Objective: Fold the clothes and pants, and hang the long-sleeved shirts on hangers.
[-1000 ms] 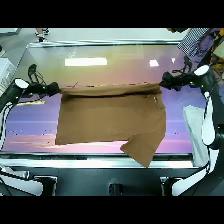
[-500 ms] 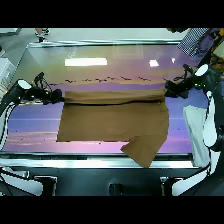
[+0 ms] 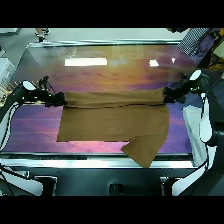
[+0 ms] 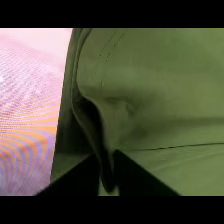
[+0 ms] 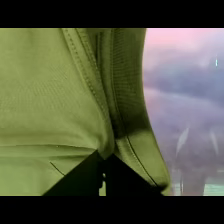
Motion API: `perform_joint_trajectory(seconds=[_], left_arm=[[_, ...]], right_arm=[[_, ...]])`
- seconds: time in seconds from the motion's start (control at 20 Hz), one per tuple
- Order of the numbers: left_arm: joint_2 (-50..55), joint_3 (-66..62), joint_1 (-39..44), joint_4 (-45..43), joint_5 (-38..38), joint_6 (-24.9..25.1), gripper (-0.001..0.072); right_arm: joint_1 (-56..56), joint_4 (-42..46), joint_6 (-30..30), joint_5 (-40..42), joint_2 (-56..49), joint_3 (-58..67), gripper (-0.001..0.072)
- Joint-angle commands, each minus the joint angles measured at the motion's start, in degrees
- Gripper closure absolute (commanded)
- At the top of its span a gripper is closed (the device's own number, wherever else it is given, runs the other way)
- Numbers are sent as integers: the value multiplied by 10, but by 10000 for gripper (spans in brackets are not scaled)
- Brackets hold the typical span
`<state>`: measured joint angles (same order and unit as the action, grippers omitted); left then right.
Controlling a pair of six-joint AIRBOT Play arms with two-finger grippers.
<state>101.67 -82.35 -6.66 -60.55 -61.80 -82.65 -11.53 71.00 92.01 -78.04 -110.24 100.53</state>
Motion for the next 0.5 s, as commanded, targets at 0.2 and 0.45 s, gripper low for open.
perform_joint_trajectory(seconds=[0.2,0.45], left_arm=[[-44,0,-24,-10,-62,-7,160],[-166,32,-77,-97,-153,-9,161]], right_arm=[[-13,-1,-29,-96,37,-1,278],[-109,-70,-84,-100,220,-156,280]])
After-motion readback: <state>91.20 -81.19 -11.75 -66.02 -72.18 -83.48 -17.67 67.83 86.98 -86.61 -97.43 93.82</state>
